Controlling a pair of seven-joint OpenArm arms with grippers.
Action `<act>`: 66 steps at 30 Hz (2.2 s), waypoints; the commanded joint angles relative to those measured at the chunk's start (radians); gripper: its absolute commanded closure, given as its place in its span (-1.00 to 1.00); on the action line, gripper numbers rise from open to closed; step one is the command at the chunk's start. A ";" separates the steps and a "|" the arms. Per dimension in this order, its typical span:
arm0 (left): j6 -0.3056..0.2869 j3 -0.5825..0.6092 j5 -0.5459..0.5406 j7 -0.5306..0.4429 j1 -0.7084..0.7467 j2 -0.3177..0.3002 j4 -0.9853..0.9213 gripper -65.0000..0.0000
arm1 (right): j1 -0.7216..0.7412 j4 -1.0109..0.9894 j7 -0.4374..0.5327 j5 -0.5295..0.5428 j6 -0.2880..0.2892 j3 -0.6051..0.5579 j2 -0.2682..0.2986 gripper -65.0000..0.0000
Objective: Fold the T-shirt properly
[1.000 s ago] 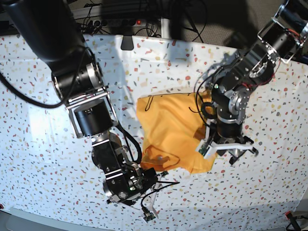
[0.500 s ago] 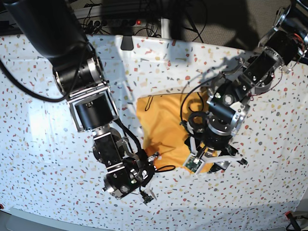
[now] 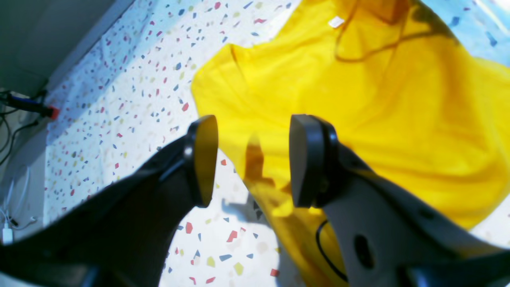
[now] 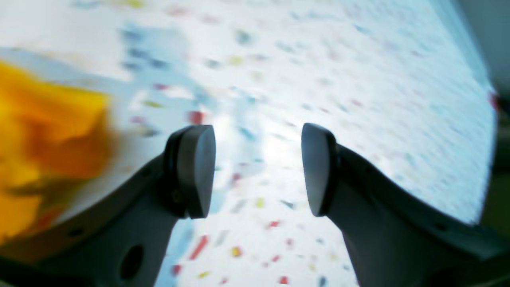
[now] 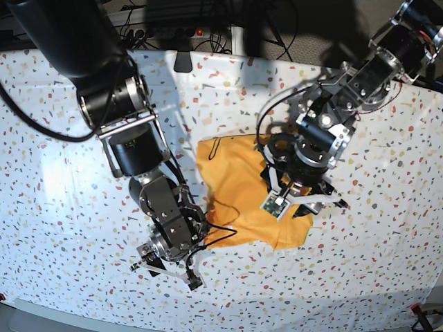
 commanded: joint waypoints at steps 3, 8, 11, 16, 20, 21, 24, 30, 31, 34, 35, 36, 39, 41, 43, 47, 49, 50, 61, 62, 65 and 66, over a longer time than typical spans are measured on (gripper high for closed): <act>0.003 -0.008 0.021 -0.027 -0.014 -0.006 0.017 0.15 | 0.050 0.025 -0.004 -0.003 -0.046 0.002 -0.009 -0.05; 0.005 -0.008 0.042 -0.056 -0.023 -0.003 0.018 0.15 | 0.050 0.097 -0.003 0.202 0.029 0.001 -0.014 -0.05; 0.008 -0.008 0.044 -0.065 -0.034 -0.005 0.018 0.15 | 0.048 0.154 -0.003 0.330 0.177 0.001 -0.014 -0.05; 0.040 -0.051 0.122 -0.055 -0.056 -0.046 0.018 0.15 | 0.013 0.240 -0.002 0.487 0.412 0.001 -0.014 -0.05; 0.049 -0.111 0.120 -0.034 -0.047 -0.116 0.018 0.15 | -0.051 0.248 -0.022 0.508 0.528 0.001 -0.013 -0.05; 0.050 -0.122 0.118 -0.034 -0.044 -0.135 0.018 0.15 | -0.074 0.248 -0.024 0.510 0.558 0.001 -0.011 -0.05; 0.052 -0.153 0.113 -0.034 -0.042 -0.185 0.018 0.15 | -0.148 0.248 -0.001 0.539 0.657 0.001 -0.009 -0.05; 0.053 -0.171 0.088 -0.025 -0.035 -0.220 0.018 0.15 | -0.320 0.246 0.288 0.374 0.657 0.002 0.057 -0.05; 0.053 -0.171 0.088 -0.025 -0.029 -0.220 0.018 0.15 | -0.346 0.243 0.325 0.338 0.657 0.002 0.074 -0.05; 0.053 -0.171 0.088 -0.036 -0.006 -0.220 0.018 0.15 | -0.406 0.216 0.389 0.255 0.611 0.002 0.112 -0.05; 0.053 -0.171 0.088 -0.039 0.000 -0.220 0.018 0.15 | -0.419 0.209 0.394 0.240 0.596 0.002 0.122 -0.05; 0.053 -0.171 0.087 -0.042 0.003 -0.220 0.018 0.15 | -0.429 0.208 0.393 0.235 0.587 0.002 0.130 -0.05; 0.053 -0.171 0.088 -0.039 0.005 -0.220 0.018 0.15 | -0.435 0.209 0.373 0.230 0.568 0.002 0.142 -0.05; 0.053 -0.171 0.088 -0.034 0.005 -0.220 0.018 0.15 | -0.429 0.224 0.313 0.268 0.565 0.002 0.138 -0.05; 0.053 -0.171 0.088 -0.032 0.005 -0.220 0.019 0.15 | -0.426 0.278 0.304 0.338 0.566 0.002 0.135 -0.05; 0.058 -0.171 0.077 0.014 0.000 -0.220 0.064 0.15 | -0.416 0.480 0.288 0.406 0.568 0.002 0.118 -0.05; 0.057 -0.171 0.078 0.016 0.000 -0.220 0.116 0.15 | -0.384 0.558 0.238 0.427 0.568 0.002 0.100 -0.05; 0.057 -0.171 0.081 0.017 0.000 -0.220 0.143 0.15 | -0.363 0.584 0.216 0.438 0.568 0.002 0.087 -0.05; 0.076 -0.172 0.087 0.044 0.003 -0.241 0.205 0.15 | -0.195 0.652 0.049 0.460 0.569 0.211 0.024 -0.05; 0.079 -0.172 0.079 0.042 0.002 -0.245 0.203 0.15 | -0.196 0.673 0.022 0.468 0.570 0.249 0.025 -0.05; 0.079 -0.200 0.026 0.017 0.003 -0.251 0.193 0.15 | -0.196 0.745 -0.106 0.564 0.590 0.377 0.027 -0.05; 0.079 -0.222 0.009 0.017 0.003 -0.251 0.182 0.15 | -0.197 0.770 -0.143 0.608 0.618 0.417 0.031 -0.05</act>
